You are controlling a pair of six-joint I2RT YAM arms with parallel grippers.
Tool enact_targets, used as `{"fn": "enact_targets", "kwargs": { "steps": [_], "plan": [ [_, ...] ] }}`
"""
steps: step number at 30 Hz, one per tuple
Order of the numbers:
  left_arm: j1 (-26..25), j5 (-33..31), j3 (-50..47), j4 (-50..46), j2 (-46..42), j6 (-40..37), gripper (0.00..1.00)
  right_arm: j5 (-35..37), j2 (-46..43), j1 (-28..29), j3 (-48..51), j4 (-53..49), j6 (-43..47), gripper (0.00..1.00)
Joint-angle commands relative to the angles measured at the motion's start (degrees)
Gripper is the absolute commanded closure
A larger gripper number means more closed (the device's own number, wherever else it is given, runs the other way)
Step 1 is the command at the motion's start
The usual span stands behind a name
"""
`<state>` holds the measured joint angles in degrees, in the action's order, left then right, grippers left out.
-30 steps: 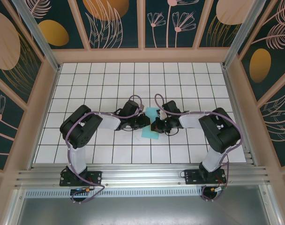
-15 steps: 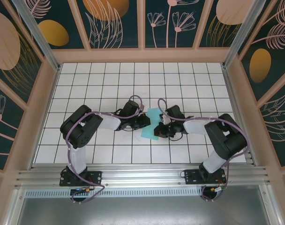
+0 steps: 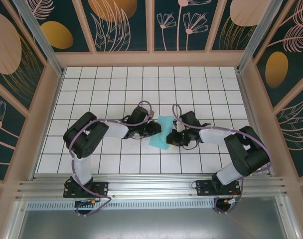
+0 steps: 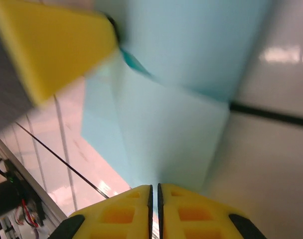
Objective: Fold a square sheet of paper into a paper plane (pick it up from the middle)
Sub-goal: Fold the triangle a second time at the center of the table.
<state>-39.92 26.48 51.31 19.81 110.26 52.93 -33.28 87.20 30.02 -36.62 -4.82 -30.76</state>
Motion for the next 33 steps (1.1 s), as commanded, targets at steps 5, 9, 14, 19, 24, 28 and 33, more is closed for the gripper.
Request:
{"fn": "enact_targets", "kwargs": {
  "steps": [5, 9, 14, 19, 24, 28, 33],
  "plan": [
    [0.5, -5.93, 0.59, -9.62, -6.46, -2.76, 0.62, 2.86, -6.27, -1.16, -2.31, -1.41, -0.86, 0.83],
    [0.53, -5.39, -0.07, -9.13, -8.61, -3.18, 0.54, 0.94, -7.67, -1.14, 1.44, 0.33, -2.24, 0.84],
    [0.54, -4.7, -1.63, -7.65, -10.85, -3.34, 0.52, -3.11, -9.68, -0.7, 6.68, 7.63, -6.56, 0.9],
    [0.53, -6.97, -3.13, -8.89, -13.41, -3.58, 0.56, -3.9, -9.35, 2.22, 6.94, 9.84, -7.65, 0.95],
    [0.49, -7.5, -4.82, -8.53, -14.81, -3.67, 0.63, -3.41, -5.77, 3.39, 5.93, 9.78, -7.25, 0.96],
    [0.48, -7.65, -6.47, -8.32, -15.24, -3.49, 0.75, -2.7, -2.77, 3.79, 3.76, 10.31, -7.13, 0.96],
    [0.49, -6.69, -8.76, -7.1, -14.97, -3.54, 0.81, -1.84, 1.39, 3.89, 1.55, 11.45, -6.98, 0.96]
  ]
}}
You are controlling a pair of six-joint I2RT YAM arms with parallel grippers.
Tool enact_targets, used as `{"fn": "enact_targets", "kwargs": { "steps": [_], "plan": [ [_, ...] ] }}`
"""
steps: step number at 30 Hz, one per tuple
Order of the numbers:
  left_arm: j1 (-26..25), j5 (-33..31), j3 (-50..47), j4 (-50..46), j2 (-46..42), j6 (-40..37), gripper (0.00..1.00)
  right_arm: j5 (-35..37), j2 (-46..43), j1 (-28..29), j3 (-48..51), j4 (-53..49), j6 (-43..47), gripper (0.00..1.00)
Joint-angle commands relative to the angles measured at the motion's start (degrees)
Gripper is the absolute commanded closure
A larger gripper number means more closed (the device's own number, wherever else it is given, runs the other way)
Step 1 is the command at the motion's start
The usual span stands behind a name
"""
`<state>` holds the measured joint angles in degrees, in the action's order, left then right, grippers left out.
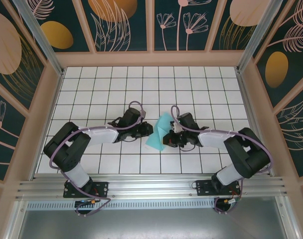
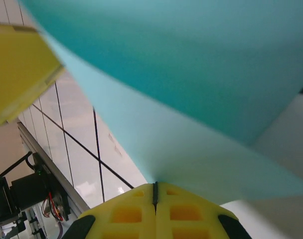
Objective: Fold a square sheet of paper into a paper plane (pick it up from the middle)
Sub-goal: Fold the triangle a second time at the center of the table.
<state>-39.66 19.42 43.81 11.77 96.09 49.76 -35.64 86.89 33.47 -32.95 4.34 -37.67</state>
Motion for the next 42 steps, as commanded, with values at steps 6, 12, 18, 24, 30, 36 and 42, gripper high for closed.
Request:
{"fn": "enact_targets", "kwargs": {
  "steps": [6, 12, 18, 24, 30, 36, 42],
  "plan": [
    [0.28, 3.71, -3.05, 3.57, 1.5, -0.19, 0.85, 2.99, 6.28, 0.44, -5.54, 2.28, -1.15, 0.97],
    [0.27, 6.19, -4.29, 5.62, -0.39, -0.69, 0.83, 4.24, 10.07, 0.39, -6.37, 2.31, -1.72, 0.97],
    [-0.61, 12.4, -5.34, 8.31, -1.85, -1.19, 0.78, 5.8, 11.81, 0.51, -6.01, 1.76, -2.06, 0.97],
    [-4.57, 12.67, -3.01, 8.75, 0.18, -0.16, 0.78, 6.63, 10.63, 0.38, -4.98, 1.57, -1.97, 0.97],
    [-7.17, 12.37, -1.79, 12.53, 5.09, 3.08, 0.82, 6.2, 11.41, 0.4, -4.84, 2.28, -2.09, 0.97],
    [-8.16, 12.28, -0.93, 12.92, 7.11, 3.09, 0.84, 5.49, 11.57, 0.41, -5.02, 2.82, -2.39, 0.97],
    [-8.28, 11.06, -0.8, 10.09, 7.53, 1.23, 0.86, 5.76, 11.26, 0.41, -5.5, 2.13, -2.37, 0.97]
  ]
}}
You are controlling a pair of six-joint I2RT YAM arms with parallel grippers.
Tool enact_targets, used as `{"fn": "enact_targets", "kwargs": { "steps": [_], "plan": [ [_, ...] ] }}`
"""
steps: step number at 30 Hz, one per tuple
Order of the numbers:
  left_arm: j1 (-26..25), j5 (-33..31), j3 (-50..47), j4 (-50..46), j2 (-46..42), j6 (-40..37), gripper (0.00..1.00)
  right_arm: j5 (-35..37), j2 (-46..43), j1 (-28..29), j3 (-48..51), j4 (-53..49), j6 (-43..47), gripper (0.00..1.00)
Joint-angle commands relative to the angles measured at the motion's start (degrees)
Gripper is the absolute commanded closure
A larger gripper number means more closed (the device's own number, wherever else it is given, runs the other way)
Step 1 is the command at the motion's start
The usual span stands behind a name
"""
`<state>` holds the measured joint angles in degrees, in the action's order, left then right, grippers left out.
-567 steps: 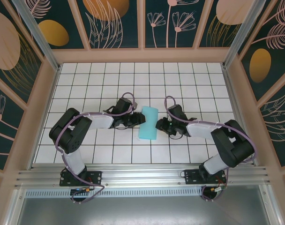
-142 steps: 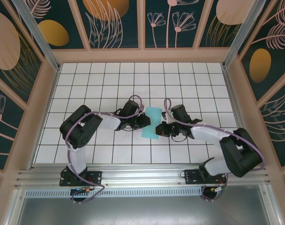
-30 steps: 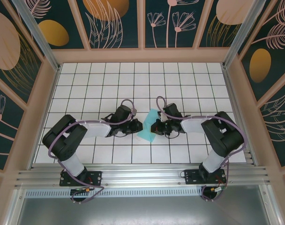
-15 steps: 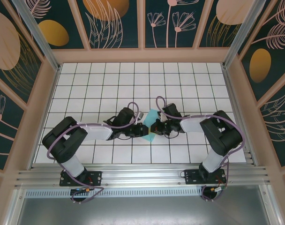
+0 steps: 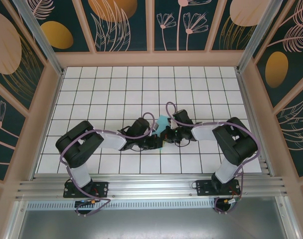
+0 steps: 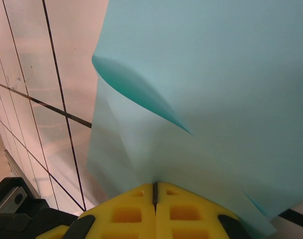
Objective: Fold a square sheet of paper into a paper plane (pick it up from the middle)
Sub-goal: Fold the triangle a second time at the center of the table.
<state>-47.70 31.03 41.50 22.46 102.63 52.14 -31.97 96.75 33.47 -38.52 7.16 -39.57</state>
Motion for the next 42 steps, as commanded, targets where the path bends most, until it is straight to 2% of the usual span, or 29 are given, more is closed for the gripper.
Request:
{"fn": "enact_targets", "kwargs": {
  "steps": [1, 13, 18, 22, 24, 30, 34, 38, 42],
  "plan": [
    [-0.2, -0.47, 1.48, -0.49, 1.34, -1.25, 0.86, 2.08, 1.33, 0.45, 0.03, -0.77, -0.5, 0.97],
    [-0.2, -2.9, 1.31, -4.13, 4.59, -1.98, 0.87, 3.32, -3.59, 0.41, -3.68, -6.54, 1.75, 0.87],
    [-0.2, -0.78, 0.61, -2.93, 3.86, -1.86, 0.86, 5.52, -7.68, -0.04, -4.19, -9.02, 1.89, 0.84],
    [-0.2, 2.44, 0.78, 0.32, 1.44, -0.57, 0.83, 7.74, -10.57, -0.07, -3.35, -11.25, 1.5, 0.84],
    [-0.22, 1.97, 1.96, -0.34, -0.37, -1.11, 0.82, 9.46, -12.86, -0.07, -2.32, -12.29, 0.98, 0.85],
    [0.21, -7.91, 4.86, -7.61, -8.06, -4.02, 0.78, 12.81, -23.0, 0.09, 5.11, -11.14, -3.05, 0.9],
    [1.62, -9.0, 4.66, -7.85, -9.72, -4.39, 0.77, 10.88, -28.67, 0.59, 10.29, -7.85, -6.19, 0.9],
    [4.15, -9.66, 3.94, -8.0, -10.78, -4.44, 0.78, 8.51, -30.55, 3.94, 12.76, -4.49, -7.88, 0.91],
    [5.56, -7.05, 5.3, -8.88, -10.42, -5.78, 0.8, 9.91, -28.5, 8.27, 12.75, -3.06, -9.3, 0.92]
  ]
}}
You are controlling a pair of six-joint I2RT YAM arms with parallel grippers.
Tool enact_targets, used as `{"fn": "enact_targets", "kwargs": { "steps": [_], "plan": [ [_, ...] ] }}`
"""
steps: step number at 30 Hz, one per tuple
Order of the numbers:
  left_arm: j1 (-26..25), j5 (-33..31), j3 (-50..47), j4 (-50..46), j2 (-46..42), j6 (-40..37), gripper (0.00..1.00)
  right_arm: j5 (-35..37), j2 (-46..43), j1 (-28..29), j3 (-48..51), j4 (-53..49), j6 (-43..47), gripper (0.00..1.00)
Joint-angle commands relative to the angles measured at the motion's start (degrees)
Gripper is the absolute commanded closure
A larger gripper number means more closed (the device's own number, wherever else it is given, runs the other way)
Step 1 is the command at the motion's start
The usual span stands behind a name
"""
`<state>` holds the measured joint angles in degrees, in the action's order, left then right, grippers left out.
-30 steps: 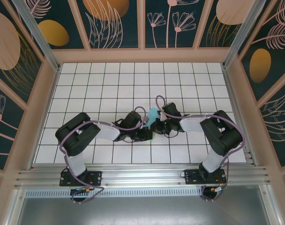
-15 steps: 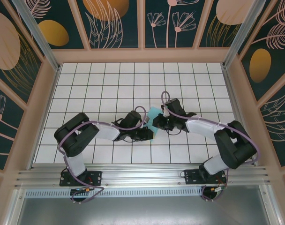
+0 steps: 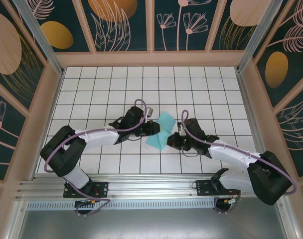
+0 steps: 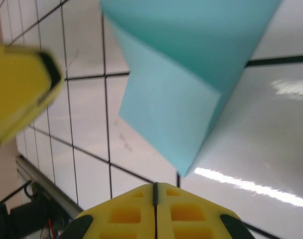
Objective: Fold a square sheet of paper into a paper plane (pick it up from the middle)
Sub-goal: Fold the triangle a second time at the center of the table.
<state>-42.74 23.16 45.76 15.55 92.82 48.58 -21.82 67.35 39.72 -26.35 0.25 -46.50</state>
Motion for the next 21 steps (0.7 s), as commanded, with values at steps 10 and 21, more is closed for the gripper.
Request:
{"fn": "enact_targets", "kwargs": {
  "steps": [10, 21],
  "plan": [
    [0.64, 3.6, 3.49, -2.01, 2.29, -3.4, 0.81, -1.81, 12.22, 3.5, -2.03, 10.55, -2.98, 0.96],
    [0.82, 4.11, 5.29, -3.47, 5.08, -5.15, 0.82, -1.16, 20.75, 3.32, -4.32, 11.95, -2.09, 0.97]
  ]
}}
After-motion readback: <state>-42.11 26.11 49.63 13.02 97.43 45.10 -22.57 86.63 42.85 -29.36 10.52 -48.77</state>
